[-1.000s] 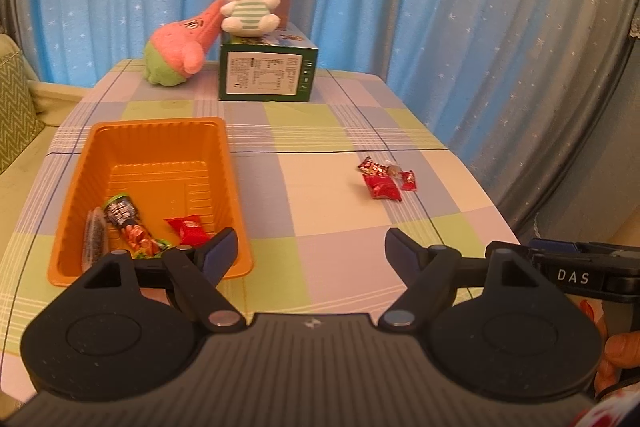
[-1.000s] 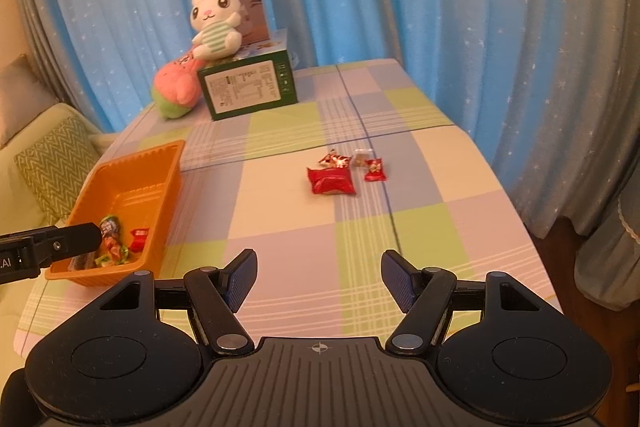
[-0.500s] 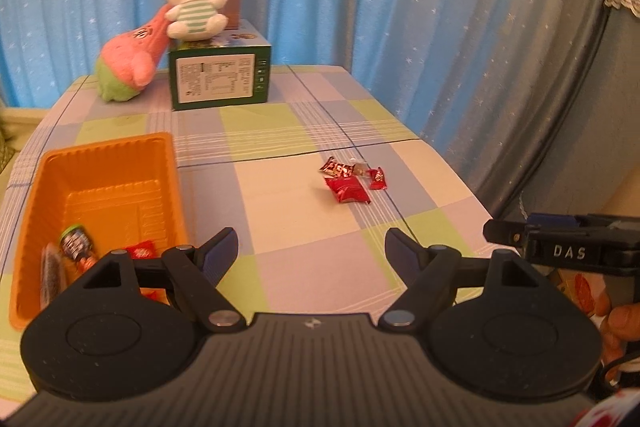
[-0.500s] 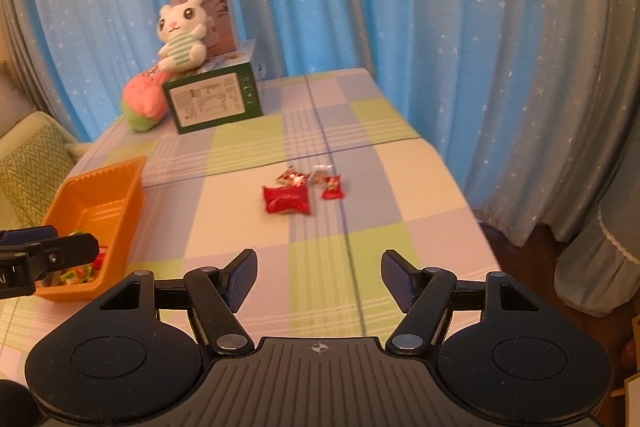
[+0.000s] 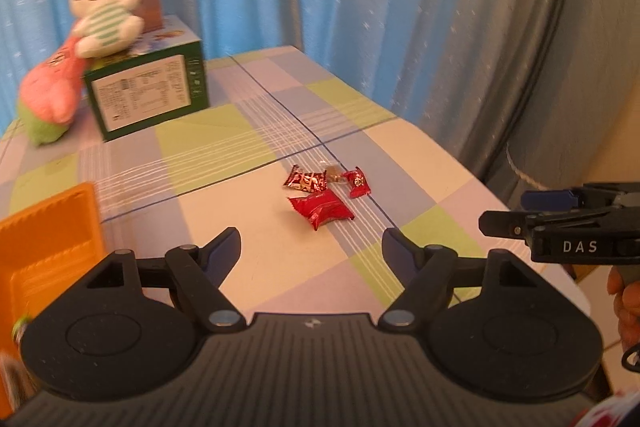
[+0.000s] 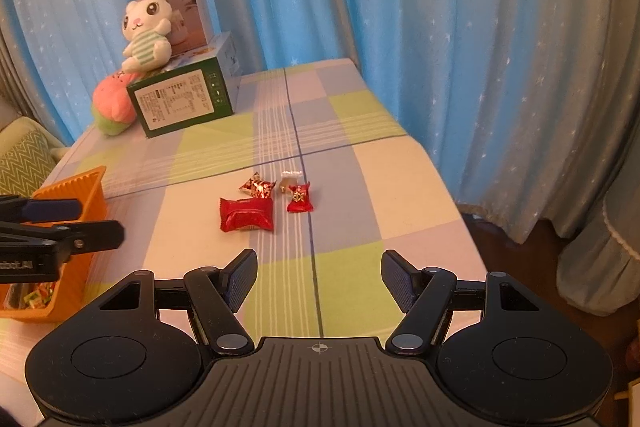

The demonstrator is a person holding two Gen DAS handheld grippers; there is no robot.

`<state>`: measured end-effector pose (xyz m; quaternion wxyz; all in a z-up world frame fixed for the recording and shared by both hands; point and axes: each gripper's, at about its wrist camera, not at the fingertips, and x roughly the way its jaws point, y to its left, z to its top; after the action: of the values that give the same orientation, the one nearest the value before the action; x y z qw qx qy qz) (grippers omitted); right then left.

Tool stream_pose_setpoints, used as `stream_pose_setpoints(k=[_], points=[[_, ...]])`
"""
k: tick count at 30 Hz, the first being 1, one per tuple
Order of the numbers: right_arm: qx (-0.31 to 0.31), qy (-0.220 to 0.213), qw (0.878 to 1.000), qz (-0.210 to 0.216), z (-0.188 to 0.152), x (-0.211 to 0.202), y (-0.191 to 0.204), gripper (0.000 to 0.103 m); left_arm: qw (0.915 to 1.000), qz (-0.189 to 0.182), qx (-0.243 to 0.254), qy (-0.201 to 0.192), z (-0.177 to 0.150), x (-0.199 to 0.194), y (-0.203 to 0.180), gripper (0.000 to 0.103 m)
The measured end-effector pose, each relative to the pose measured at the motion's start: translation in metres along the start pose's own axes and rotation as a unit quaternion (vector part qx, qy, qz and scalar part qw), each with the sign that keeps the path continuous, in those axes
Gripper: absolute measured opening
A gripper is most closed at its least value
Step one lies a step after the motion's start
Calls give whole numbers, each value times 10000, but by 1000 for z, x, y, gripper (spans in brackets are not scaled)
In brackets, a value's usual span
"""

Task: Organize snacks
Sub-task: 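Move both grippers back toward the remaining red candies, then grasp the large red packet with the left gripper while the right grasps a small red candy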

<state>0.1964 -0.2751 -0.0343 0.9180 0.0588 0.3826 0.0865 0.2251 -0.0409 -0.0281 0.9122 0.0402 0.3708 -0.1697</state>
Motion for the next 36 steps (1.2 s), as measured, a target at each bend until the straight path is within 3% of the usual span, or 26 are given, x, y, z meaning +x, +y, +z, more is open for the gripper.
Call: stream_pose_setpoints(k=[10, 15, 22, 24, 26, 31, 36], points=[[-130, 125, 9997, 169, 15, 59, -18, 68, 9917, -446, 1106, 477, 23, 89, -7, 64], [-35, 145, 9997, 182, 20, 83, -28, 68, 9801, -533, 1790, 677, 28, 130, -16, 62], [22, 225, 9996, 174, 21, 110, -36, 68, 9649, -749, 2335, 946, 26, 172, -23, 42], [21, 250, 9995, 175, 21, 116, -38, 68, 9638, -791, 2340, 1005, 27, 178, -22, 37], [6, 269, 9995, 190, 21, 122, -39, 68, 9631, -813, 2318, 1099, 27, 183, -21, 24], [-68, 263, 9993, 264, 24, 134, -37, 68, 9729, -680, 1846, 1214, 19, 179, -13, 22], [-297, 153, 9980, 528, 32, 152, -21, 68, 9878, -324, 968, 1172, 13, 164, -2, 20]])
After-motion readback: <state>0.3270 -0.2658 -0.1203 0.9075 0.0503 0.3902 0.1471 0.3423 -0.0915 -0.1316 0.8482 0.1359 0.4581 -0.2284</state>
